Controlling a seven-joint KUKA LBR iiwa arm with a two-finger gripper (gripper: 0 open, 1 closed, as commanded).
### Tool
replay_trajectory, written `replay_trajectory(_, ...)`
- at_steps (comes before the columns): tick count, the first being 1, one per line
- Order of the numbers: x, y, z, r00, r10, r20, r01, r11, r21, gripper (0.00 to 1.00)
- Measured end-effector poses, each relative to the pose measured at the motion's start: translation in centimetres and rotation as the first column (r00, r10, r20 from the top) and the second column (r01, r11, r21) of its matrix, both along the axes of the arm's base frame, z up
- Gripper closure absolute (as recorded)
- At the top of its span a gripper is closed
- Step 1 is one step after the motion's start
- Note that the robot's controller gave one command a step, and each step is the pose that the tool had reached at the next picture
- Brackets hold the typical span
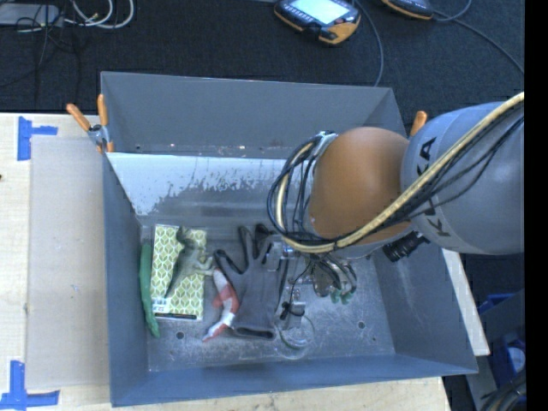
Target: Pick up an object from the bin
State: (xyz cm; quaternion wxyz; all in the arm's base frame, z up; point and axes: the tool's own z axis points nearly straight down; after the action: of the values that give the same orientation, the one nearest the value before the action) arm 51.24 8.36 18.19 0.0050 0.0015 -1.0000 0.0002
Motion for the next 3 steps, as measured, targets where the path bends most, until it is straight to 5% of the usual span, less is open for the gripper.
replay_trajectory(1, 0.2, -0.1, 0.4, 1.0, -0.003, 0.007, 0.003, 1.0, 0.001, 0.0)
replay_trajectory(2, 0.2, 5.3, -7.7, 0.997, 0.081, 0.006, -0.081, 0.997, 0.001, 0.0)
replay_trajectory(3, -0.1, 7.1, -7.4, 0.994, 0.112, -0.001, -0.112, 0.994, 0.0, 0.0)
